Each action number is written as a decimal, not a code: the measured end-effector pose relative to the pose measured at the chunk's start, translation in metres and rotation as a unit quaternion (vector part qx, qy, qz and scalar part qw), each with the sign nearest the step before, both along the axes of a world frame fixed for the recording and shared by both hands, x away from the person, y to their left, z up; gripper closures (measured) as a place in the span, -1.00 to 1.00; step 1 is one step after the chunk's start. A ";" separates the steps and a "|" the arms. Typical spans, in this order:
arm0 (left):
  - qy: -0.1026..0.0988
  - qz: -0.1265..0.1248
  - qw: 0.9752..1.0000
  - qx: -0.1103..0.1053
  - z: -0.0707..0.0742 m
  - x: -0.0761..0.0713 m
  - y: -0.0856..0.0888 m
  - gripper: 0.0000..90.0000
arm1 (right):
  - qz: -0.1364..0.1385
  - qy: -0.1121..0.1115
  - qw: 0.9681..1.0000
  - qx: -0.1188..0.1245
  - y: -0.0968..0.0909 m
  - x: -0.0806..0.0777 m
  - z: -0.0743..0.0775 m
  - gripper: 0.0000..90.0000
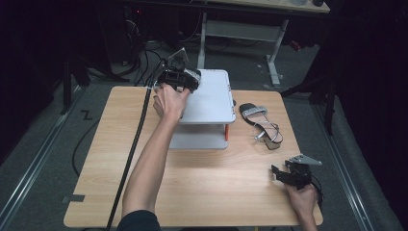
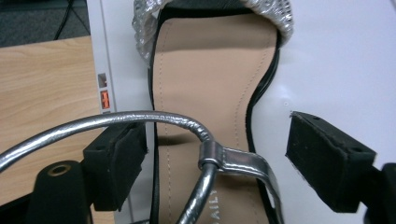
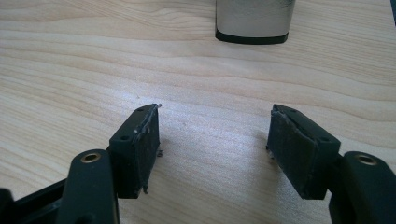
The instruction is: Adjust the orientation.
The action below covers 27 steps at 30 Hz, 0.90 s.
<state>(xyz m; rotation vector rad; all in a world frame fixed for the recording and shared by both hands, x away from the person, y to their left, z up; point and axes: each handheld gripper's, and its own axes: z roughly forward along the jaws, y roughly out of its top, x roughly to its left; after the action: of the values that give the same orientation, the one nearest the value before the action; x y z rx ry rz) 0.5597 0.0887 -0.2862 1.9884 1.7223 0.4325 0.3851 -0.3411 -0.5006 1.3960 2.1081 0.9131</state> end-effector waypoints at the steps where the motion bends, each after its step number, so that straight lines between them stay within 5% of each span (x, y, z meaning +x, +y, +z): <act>1: -0.003 -0.003 1.000 -0.002 0.002 -0.002 0.000 -0.55 | 0.000 0.000 1.000 0.000 0.000 0.000 0.000 -0.23; 12: -0.032 -0.026 0.999 -0.002 0.013 -0.016 0.005 -0.57 | 0.000 0.000 1.000 0.000 0.000 0.000 0.000 -0.23; 27: -0.059 -0.037 0.997 -0.039 0.026 -0.030 0.030 -0.68 | 0.000 0.000 1.000 0.000 0.000 0.000 0.000 -0.22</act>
<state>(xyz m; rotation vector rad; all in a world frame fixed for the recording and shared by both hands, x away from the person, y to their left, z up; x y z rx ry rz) 0.5299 0.1188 -0.2602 1.9252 1.5656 0.4419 0.3851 -0.3410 -0.5006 1.3963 2.1075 0.9119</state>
